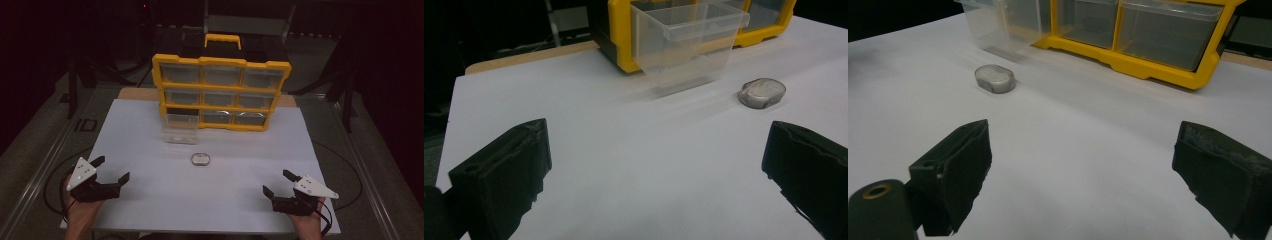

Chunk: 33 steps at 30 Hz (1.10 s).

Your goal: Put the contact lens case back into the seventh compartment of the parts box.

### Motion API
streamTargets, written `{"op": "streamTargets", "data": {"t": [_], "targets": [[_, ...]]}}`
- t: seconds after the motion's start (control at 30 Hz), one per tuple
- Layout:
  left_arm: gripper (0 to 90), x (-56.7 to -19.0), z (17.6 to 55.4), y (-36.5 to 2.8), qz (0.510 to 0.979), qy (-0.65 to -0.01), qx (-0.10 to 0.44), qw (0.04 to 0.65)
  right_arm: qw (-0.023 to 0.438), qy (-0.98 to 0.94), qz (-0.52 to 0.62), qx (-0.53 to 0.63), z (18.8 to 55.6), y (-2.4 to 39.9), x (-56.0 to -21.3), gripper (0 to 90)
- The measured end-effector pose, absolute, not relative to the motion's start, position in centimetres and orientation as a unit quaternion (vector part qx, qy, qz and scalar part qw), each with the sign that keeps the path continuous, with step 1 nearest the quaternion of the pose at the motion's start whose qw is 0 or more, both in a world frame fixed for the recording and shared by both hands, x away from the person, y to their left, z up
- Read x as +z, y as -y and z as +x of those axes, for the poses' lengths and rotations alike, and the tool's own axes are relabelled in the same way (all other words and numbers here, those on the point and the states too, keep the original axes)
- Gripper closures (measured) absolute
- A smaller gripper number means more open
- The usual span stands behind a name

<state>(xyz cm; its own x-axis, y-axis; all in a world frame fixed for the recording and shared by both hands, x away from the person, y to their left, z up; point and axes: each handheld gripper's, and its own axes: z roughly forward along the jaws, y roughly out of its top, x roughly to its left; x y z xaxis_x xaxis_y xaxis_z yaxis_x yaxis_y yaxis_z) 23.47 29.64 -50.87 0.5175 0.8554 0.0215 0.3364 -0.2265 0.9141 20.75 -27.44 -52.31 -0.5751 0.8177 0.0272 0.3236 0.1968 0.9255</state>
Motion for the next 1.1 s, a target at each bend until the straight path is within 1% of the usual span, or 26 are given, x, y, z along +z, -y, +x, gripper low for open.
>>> {"op": "streamTargets", "data": {"t": [0.43,0.63,0.73,0.87,1.03,1.1], "targets": [[0.6,-50.9,23.5,-29.4,0.737,-0.404,0.279,0.464,0.242,-0.738,0.391,0.494,21.1,27.3,-52.7,8.4],[0.6,-51.2,23.9,-28.9,0.747,-0.402,0.270,0.455,0.232,-0.743,0.391,0.491,21.6,27.1,-53.0,8.3],[0.5,-51.1,24.3,-28.8,0.747,-0.405,0.255,0.461,0.233,-0.742,0.389,0.494,21.5,27.0,-53.0,8.4],[0.5,-51.2,24.7,-28.4,0.752,-0.405,0.253,0.454,0.235,-0.740,0.390,0.495,21.5,27.1,-52.9,8.4],[0.4,-50.9,25.0,-28.1,0.754,-0.402,0.242,0.461,0.239,-0.738,0.395,0.492,21.4,27.3,-52.9,8.4],[0.4,-50.8,25.0,-28.0,0.757,-0.398,0.245,0.457,0.239,-0.737,0.395,0.494,21.5,27.3,-52.9,8.4]]}}
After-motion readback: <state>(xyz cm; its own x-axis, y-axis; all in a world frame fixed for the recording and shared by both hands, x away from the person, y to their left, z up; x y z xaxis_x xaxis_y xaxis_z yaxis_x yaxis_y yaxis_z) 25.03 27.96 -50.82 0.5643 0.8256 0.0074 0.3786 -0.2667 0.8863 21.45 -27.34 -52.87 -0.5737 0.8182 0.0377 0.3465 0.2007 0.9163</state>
